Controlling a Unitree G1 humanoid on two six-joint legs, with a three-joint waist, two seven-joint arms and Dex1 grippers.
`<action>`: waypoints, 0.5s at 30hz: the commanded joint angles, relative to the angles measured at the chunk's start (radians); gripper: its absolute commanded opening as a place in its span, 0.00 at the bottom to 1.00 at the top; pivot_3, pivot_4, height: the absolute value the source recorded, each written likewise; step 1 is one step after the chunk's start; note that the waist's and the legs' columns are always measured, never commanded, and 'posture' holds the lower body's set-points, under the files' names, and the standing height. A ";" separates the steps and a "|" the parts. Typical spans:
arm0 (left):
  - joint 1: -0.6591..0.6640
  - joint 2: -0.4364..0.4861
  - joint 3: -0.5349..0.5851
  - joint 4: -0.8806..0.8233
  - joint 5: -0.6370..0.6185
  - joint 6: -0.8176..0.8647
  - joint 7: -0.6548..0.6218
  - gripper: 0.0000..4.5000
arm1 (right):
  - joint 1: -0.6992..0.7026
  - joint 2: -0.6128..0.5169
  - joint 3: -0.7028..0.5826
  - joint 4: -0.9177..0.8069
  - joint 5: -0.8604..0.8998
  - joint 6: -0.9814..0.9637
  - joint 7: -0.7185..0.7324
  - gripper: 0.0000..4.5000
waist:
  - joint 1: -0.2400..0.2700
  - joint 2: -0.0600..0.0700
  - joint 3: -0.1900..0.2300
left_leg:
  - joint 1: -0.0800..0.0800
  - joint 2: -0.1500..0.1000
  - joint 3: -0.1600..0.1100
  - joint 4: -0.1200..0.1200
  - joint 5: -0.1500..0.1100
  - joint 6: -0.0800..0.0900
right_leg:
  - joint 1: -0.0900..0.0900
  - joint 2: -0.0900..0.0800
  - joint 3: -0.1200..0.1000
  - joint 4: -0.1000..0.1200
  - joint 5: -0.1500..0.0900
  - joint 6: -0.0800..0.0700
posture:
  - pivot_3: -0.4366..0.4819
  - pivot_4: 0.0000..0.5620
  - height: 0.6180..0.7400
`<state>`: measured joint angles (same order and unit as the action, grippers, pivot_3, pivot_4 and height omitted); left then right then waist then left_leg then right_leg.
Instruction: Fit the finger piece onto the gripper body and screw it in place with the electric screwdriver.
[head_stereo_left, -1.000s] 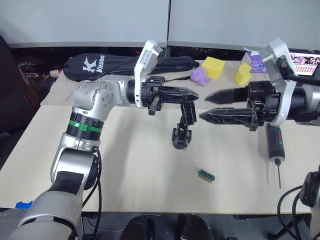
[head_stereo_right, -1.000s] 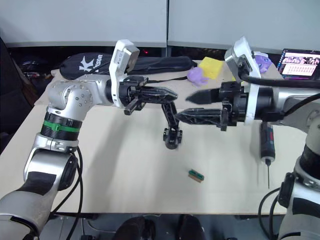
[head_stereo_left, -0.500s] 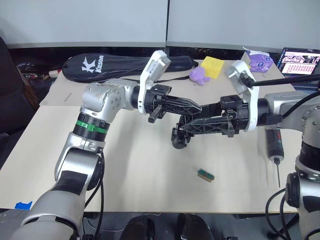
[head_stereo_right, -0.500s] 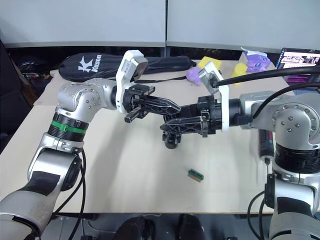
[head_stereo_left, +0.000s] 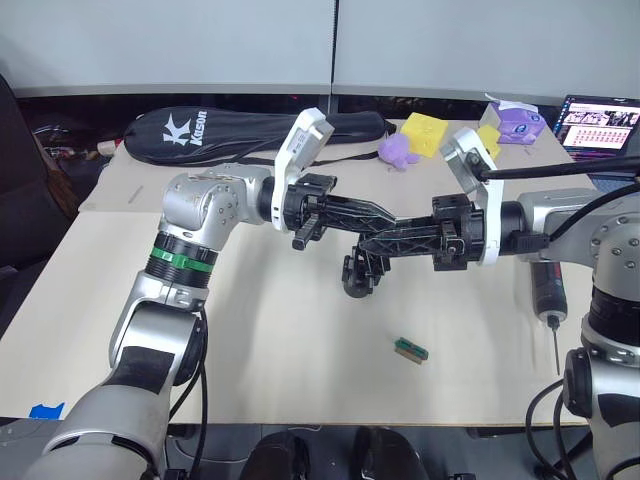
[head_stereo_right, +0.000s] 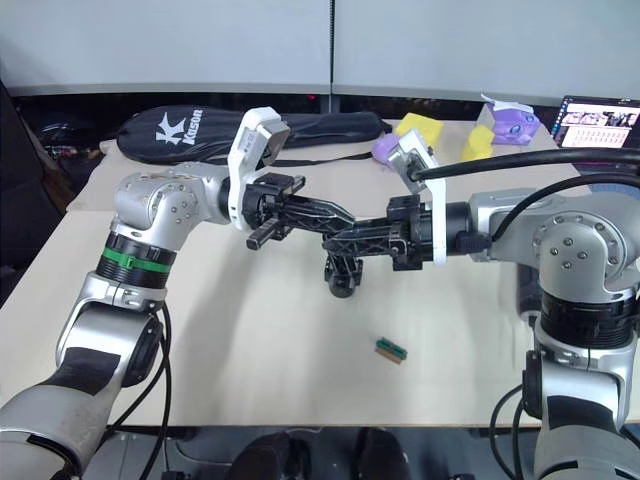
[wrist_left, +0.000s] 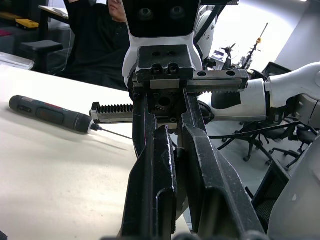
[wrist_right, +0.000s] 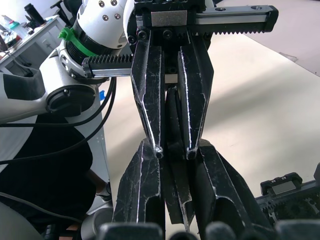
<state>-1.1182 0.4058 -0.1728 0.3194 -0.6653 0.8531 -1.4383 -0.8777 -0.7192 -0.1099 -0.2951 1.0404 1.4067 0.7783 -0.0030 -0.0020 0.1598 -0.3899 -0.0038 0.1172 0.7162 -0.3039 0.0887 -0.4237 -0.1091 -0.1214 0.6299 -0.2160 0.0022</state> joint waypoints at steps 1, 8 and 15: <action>-0.019 0.010 0.014 0.011 0.017 -0.035 -0.034 0.21 | 0.015 -0.013 -0.008 -0.061 -0.009 -0.089 0.028 0.07 | 0.000 0.000 0.000 | 0.000 0.000 0.000 0.000 0.000 0.000 | 0.000 0.000 0.000 0.000 0.000 0.000 | 0.48 0.27 1.00; 0.067 0.140 -0.121 0.115 0.221 -0.495 -0.176 0.90 | 0.200 -0.096 0.061 -0.127 -0.216 -0.432 0.176 0.07 | -0.004 0.000 0.000 | 0.001 0.000 0.002 -0.001 0.000 0.000 | 0.000 0.001 0.000 -0.001 0.000 0.000 | 0.48 0.27 1.00; 0.128 0.074 -0.190 0.467 0.488 -1.030 -0.090 1.00 | 0.374 -0.082 0.057 -0.101 -0.360 -0.734 0.275 0.07 | 0.010 0.000 0.000 | 0.000 -0.001 0.002 0.001 0.000 0.000 | 0.000 0.001 0.001 -0.002 0.000 0.000 | 0.48 0.27 1.00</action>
<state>-0.9761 0.5159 -0.3610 0.7172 -0.2328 -0.0536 -1.5751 -0.5001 -0.8052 -0.0252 -0.3797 0.6881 0.7381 1.0384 0.0071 -0.0020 0.1598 -0.3896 -0.0044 0.1192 0.7173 -0.3039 0.0888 -0.4237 -0.1084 -0.1209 0.6273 -0.2161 0.0023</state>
